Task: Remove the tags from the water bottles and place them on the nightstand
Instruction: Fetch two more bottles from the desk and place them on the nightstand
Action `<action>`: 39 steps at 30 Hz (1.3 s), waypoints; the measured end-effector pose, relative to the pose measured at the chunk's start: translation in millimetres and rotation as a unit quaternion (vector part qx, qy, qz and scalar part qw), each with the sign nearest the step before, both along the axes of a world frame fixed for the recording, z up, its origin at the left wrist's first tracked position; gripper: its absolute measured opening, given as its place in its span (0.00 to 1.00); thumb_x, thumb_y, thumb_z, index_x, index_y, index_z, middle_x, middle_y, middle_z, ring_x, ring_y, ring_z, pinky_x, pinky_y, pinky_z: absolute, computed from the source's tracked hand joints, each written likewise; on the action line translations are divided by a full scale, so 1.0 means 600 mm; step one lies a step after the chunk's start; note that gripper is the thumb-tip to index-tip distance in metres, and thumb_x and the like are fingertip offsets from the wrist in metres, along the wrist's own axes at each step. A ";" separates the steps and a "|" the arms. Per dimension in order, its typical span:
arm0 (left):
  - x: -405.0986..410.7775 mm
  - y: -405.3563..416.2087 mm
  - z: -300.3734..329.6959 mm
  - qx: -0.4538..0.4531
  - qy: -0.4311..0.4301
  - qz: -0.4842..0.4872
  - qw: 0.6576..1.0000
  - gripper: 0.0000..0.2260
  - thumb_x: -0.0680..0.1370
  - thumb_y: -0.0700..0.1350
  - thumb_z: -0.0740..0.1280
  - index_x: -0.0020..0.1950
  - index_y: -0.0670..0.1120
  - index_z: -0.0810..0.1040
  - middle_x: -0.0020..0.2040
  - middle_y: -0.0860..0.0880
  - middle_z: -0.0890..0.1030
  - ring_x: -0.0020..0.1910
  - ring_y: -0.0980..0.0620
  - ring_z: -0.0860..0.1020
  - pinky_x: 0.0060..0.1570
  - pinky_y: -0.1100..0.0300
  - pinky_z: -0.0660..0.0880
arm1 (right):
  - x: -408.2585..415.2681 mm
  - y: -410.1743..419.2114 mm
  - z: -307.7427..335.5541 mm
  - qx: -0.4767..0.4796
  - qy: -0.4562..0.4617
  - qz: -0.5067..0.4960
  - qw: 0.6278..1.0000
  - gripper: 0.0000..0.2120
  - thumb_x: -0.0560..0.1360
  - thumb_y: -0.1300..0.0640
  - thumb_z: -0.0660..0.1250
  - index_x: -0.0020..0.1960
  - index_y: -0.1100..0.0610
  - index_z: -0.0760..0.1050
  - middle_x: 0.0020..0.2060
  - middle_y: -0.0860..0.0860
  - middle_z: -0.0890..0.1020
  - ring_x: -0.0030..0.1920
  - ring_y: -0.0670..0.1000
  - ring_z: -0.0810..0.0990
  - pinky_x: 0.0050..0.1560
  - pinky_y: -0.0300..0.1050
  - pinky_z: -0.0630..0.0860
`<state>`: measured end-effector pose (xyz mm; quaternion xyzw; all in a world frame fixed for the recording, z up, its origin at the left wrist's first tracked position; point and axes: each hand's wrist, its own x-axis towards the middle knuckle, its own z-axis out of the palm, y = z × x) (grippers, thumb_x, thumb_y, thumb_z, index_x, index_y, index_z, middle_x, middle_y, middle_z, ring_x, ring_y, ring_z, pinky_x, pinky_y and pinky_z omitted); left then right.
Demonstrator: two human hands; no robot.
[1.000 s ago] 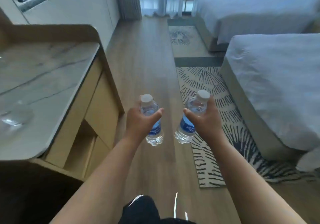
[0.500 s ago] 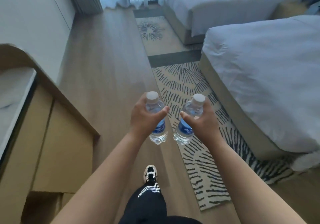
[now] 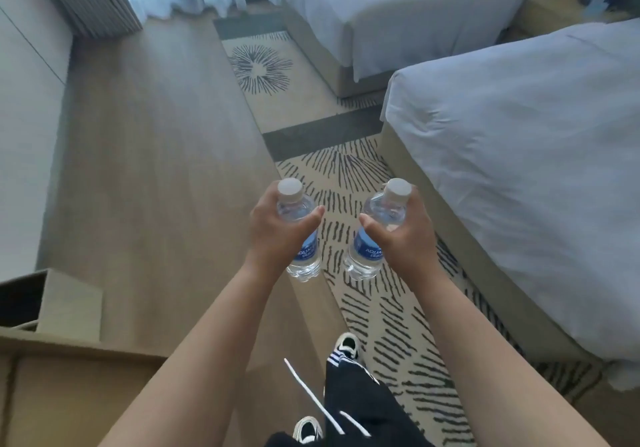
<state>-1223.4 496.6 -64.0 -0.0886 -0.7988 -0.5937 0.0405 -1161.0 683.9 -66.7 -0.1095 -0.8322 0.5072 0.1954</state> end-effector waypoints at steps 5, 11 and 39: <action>-0.184 0.065 -0.022 0.001 -0.021 -0.024 0.999 0.14 0.68 0.50 0.77 0.48 0.55 0.75 0.43 0.54 0.82 0.43 0.57 0.81 0.46 0.57 0.79 | -0.174 0.066 -0.029 -0.003 0.002 -0.006 1.000 0.20 0.68 0.51 0.74 0.54 0.52 0.68 0.46 0.45 0.76 0.47 0.37 0.76 0.45 0.23 0.68; -0.458 0.186 -0.020 -0.028 -0.004 -0.042 0.999 0.16 0.68 0.50 0.77 0.51 0.51 0.76 0.43 0.54 0.81 0.44 0.53 0.81 0.48 0.48 0.80 | -0.451 0.183 -0.040 0.000 -0.005 -0.030 1.000 0.20 0.68 0.53 0.75 0.53 0.52 0.68 0.48 0.53 0.77 0.49 0.51 0.77 0.46 0.27 0.68; -1.640 0.616 0.011 -0.027 -0.018 -0.147 0.989 0.15 0.67 0.49 0.78 0.44 0.60 0.74 0.39 0.60 0.80 0.40 0.67 0.78 0.37 0.76 0.70 | -1.582 0.593 0.003 -0.036 0.003 -0.166 0.985 0.23 0.69 0.51 0.74 0.58 0.47 0.66 0.51 0.50 0.76 0.50 0.34 0.74 0.43 0.19 0.66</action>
